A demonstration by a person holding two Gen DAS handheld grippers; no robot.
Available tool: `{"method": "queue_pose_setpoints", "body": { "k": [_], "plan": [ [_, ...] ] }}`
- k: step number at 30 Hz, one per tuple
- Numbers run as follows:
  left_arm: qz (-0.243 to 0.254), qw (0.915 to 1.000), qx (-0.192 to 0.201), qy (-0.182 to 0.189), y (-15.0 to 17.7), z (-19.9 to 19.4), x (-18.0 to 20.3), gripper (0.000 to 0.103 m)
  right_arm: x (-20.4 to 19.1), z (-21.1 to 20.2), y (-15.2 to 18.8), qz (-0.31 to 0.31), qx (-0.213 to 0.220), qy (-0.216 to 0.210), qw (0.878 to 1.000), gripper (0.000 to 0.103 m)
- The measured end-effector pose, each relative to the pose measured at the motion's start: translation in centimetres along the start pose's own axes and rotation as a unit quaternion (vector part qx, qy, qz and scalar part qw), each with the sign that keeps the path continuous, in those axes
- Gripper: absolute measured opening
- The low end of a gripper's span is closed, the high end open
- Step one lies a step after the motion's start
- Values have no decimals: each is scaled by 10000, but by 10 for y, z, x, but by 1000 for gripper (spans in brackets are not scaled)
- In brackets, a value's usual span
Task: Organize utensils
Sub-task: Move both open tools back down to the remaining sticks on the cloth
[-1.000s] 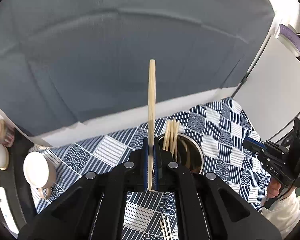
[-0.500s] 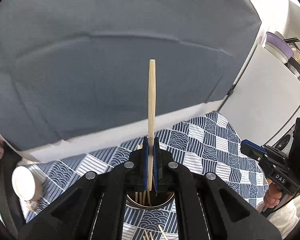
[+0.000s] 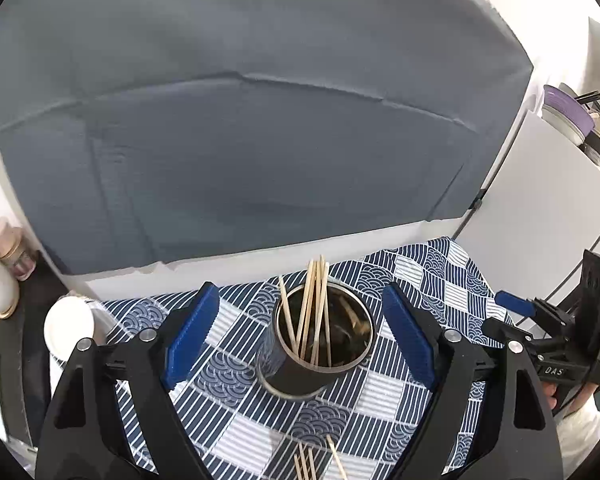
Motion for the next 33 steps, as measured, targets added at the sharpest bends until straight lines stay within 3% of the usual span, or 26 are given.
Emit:
{"method": "queue_pose_setpoints", "body": {
  "k": [6, 11, 14, 17, 21, 23, 26, 29, 33],
  "plan": [
    [-233, 9988, 148, -400, 31, -40, 0, 95, -22, -25, 4, -377, 114, -93, 9992, 86],
    [-826, 9942, 386, -577, 67, -76, -8, 97, -41, -48, 9, -639, 372, -219, 9970, 92],
    [-1033, 9897, 519, -839, 95, -94, -9, 97, -47, -60, 17, -703, 707, -43, 9950, 95],
    [-904, 9901, 543, -928, 120, -106, -5, 97, -55, -64, 32, -862, 930, 324, 9914, 95],
    [-647, 9876, 515, -1335, 162, -117, 5, 97, -72, -50, 62, -1204, 503, 151, 9913, 95],
    [-701, 9862, 426, -1440, 181, -117, 5, 97, -86, -36, 85, -1335, -30, -404, 9902, 95],
    [-873, 9840, 39, -1554, 219, -112, 4, 97, -94, -31, 108, -1294, -173, -434, 9905, 95],
    [-1006, 9842, -178, -1443, 246, -103, 5, 97, -102, -24, 136, -1381, -555, -658, 9867, 95],
    [-1393, 9810, -357, -1299, 278, -88, 1, 97, -103, -12, 166, -1454, -896, -528, 9839, 95]
  ]
}}
Point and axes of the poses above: each gripper's, at about its wrist camera, not at the fingertips, and z roughly the way its jaws point, x to its right, y to its underside, the point moved 6 cm from there along z, roughly the way its jaws point, and after that the axes turned 11 degrees about y, right-handed, at the moved point
